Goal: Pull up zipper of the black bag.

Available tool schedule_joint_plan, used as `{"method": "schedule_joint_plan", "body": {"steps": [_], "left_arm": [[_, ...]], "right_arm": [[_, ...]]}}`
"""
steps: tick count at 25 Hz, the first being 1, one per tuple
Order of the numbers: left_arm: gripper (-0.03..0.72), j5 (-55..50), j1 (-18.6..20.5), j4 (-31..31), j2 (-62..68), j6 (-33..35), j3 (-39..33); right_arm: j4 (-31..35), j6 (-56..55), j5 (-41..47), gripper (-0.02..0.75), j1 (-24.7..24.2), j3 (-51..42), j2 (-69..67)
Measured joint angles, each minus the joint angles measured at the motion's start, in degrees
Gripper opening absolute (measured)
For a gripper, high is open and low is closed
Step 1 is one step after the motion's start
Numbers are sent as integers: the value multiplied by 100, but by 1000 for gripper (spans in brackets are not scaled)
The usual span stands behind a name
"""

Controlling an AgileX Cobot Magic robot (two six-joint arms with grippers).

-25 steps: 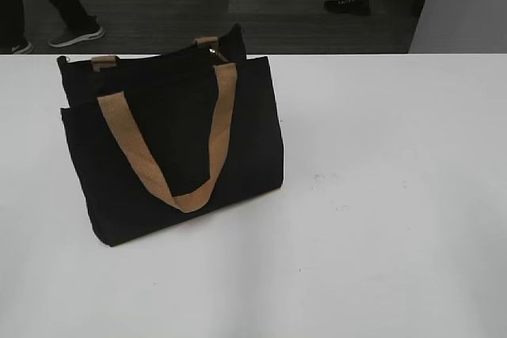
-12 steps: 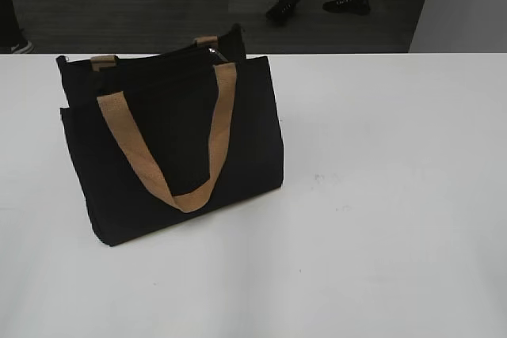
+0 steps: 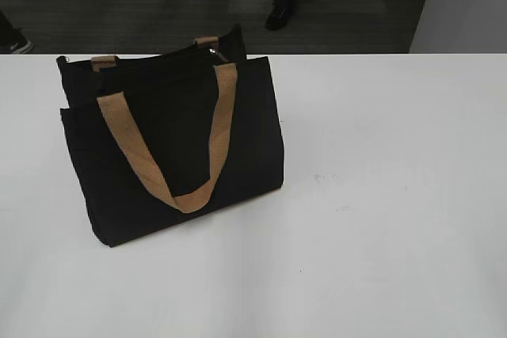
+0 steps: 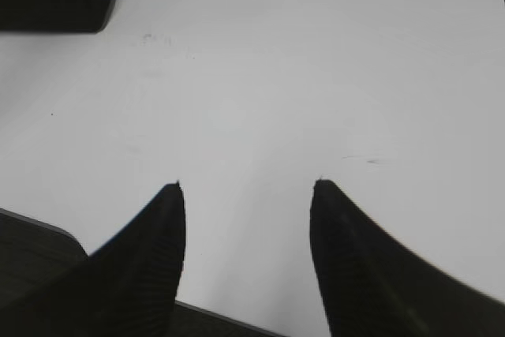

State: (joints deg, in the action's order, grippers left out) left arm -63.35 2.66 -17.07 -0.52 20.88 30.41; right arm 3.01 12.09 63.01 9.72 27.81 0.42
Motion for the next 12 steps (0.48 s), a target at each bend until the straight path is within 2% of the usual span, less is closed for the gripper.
{"method": "schedule_joint_plan", "body": {"steps": [4,12], "left_arm": [[400,91,0,6,0,-340,0],[398,123,0,4,0,-569,0]], "right_arm": [[146,-83,0,401,0,0,0],[183,-326,-5,401,0,0,0]]}}
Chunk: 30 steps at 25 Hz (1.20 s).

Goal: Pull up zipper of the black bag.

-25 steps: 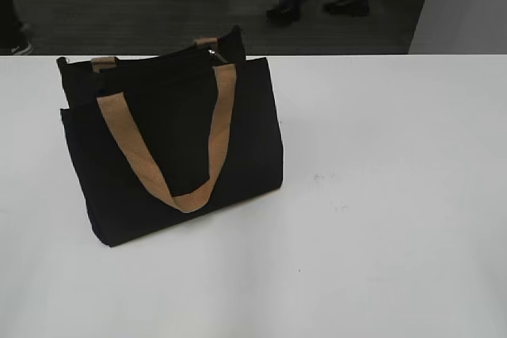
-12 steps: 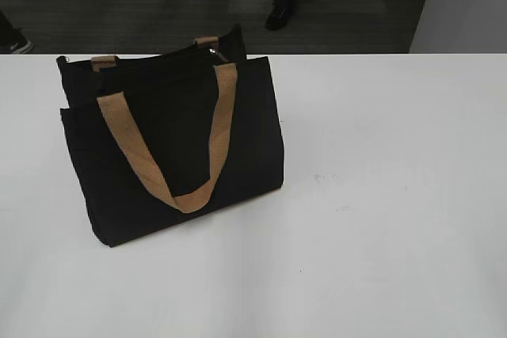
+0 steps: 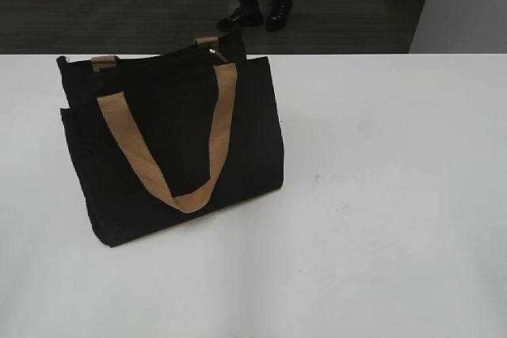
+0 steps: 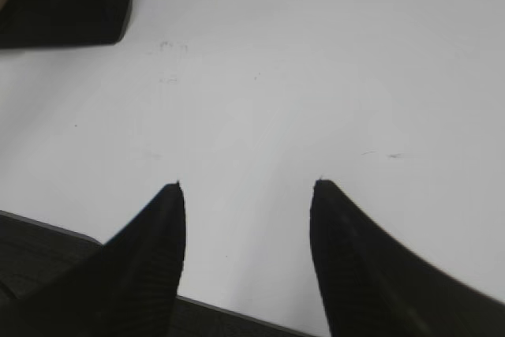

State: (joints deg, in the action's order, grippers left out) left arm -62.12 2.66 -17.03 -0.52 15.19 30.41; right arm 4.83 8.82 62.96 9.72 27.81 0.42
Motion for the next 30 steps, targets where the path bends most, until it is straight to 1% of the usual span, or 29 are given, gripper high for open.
{"method": "schedule_joint_plan", "body": {"steps": [9,11,14,17,30], "left_arm": [[393,6,0,18,0,-16,0],[393,6,0,18,0,-16,0],[393,6,0,18,0,-16,0],[393,6,0,35,0,-16,0],[393,6,0,208,0,-16,0]], "right_arm": [[13,-14,0,401,-31,0,0],[25,-14,0,401,-222,0,0],[84,-14,0,401,-742,0,0],[110,-14,0,401,-1039,0,0],[126,-19,-4,401,-1076,0,0]]}}
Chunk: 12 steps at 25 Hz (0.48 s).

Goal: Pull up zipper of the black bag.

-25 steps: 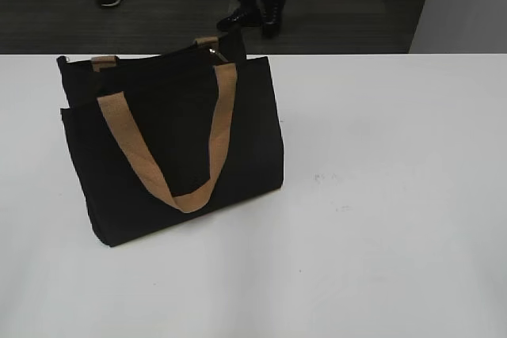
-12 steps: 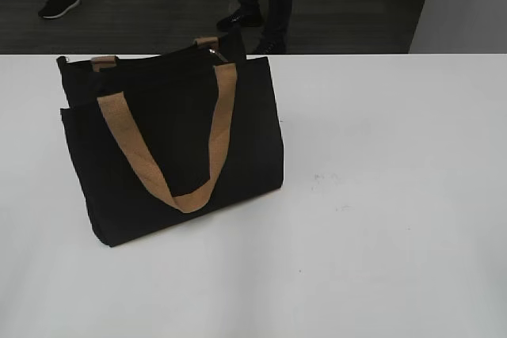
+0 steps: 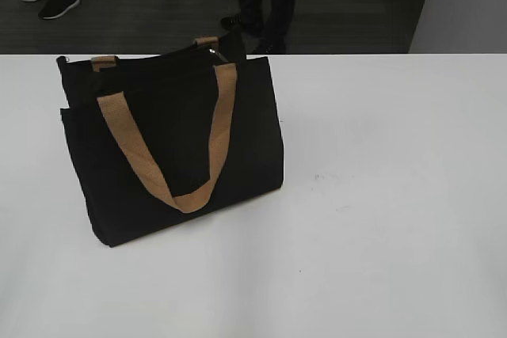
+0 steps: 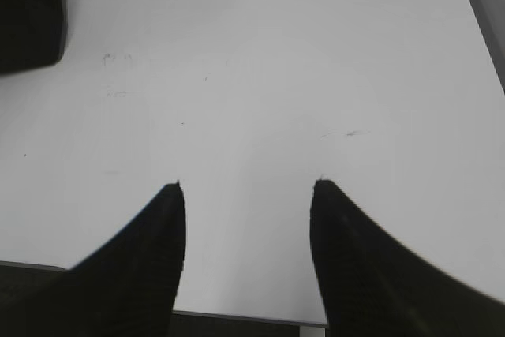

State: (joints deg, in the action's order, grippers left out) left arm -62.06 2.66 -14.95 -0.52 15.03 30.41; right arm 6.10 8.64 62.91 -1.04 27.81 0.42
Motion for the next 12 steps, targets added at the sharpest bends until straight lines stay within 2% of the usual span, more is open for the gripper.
{"method": "schedule_joint_plan", "body": {"steps": [12], "left_arm": [[391,0,0,4,0,-2,0]], "right_arm": [[0,0,0,401,0,0,0]]}}
